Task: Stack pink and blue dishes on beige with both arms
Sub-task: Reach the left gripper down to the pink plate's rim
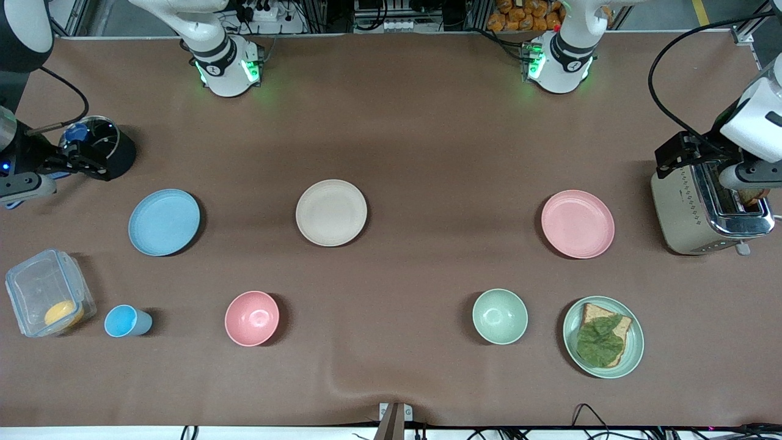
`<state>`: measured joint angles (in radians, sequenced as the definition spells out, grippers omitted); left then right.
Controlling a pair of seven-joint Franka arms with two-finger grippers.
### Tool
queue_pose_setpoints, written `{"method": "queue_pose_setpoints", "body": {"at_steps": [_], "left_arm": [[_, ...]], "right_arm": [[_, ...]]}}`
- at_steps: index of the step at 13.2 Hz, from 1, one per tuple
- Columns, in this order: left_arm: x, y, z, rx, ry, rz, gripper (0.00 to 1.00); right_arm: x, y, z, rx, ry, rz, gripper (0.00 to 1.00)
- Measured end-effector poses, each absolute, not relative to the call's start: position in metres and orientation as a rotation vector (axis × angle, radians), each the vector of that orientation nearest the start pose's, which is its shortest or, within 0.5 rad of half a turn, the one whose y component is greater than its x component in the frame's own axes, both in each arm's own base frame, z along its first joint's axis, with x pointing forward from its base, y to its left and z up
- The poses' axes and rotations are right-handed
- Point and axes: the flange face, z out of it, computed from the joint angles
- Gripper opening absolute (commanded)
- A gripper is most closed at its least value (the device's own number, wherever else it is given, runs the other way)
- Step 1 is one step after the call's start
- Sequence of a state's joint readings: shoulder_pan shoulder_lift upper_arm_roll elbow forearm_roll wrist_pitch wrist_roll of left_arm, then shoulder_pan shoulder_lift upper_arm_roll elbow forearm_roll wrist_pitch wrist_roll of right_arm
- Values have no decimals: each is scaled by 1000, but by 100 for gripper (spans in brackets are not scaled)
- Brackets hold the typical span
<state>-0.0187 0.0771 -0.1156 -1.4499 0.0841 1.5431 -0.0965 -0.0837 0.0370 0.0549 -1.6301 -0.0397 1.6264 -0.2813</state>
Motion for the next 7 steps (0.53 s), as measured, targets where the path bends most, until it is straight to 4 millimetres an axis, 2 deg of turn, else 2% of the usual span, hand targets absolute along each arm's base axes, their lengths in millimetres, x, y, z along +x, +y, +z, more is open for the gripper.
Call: {"method": "queue_pose_setpoints", "body": {"at_steps": [7], "left_arm": [[569, -66, 632, -3100, 47, 22, 100]], "right_arm": [[567, -21, 581, -3146, -404, 73, 100]]}}
